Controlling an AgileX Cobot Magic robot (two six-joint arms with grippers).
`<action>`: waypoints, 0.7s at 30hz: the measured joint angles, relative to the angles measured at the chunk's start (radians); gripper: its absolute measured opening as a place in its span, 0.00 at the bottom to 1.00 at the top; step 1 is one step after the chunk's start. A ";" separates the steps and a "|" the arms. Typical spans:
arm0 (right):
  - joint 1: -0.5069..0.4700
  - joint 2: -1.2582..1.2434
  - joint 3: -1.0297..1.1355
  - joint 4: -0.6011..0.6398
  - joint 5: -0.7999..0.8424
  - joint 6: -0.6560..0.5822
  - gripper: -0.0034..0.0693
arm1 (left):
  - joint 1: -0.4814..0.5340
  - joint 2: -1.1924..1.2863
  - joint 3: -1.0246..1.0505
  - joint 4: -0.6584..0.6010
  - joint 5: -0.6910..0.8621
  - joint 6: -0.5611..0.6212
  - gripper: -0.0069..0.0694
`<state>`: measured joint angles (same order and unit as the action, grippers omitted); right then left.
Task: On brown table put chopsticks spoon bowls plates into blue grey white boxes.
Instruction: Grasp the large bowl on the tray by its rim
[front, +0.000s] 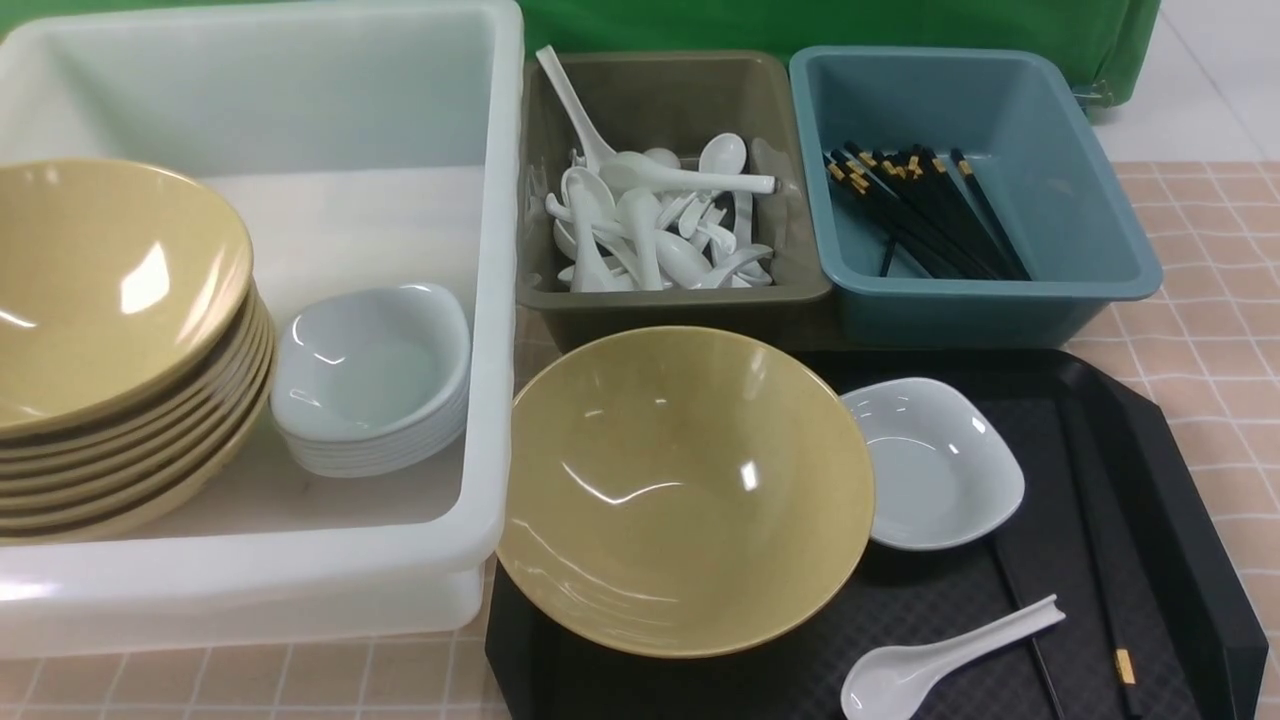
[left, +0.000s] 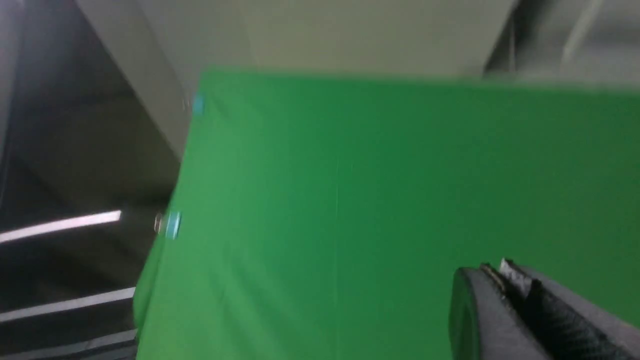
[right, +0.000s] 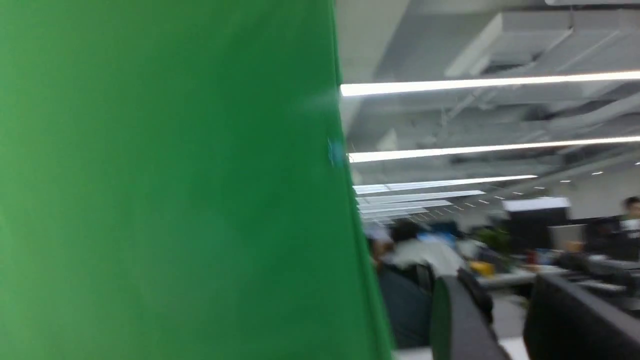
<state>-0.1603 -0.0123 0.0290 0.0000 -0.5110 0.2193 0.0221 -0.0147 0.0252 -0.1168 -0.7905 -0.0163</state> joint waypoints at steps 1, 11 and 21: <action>0.000 0.000 0.000 0.009 -0.019 0.094 0.37 | 0.000 0.000 0.000 -0.002 -0.032 -0.039 0.08; 0.000 0.000 -0.047 0.036 -0.078 0.323 0.37 | 0.000 0.090 -0.479 0.073 0.398 -0.132 0.08; 0.000 -0.001 -0.281 0.036 0.169 0.033 0.37 | -0.084 0.609 -0.923 0.064 1.047 -0.204 0.08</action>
<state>-0.1603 -0.0134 -0.2518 0.0365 -0.3419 0.2524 -0.0614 0.5938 -0.8974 -0.0528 0.2562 -0.2203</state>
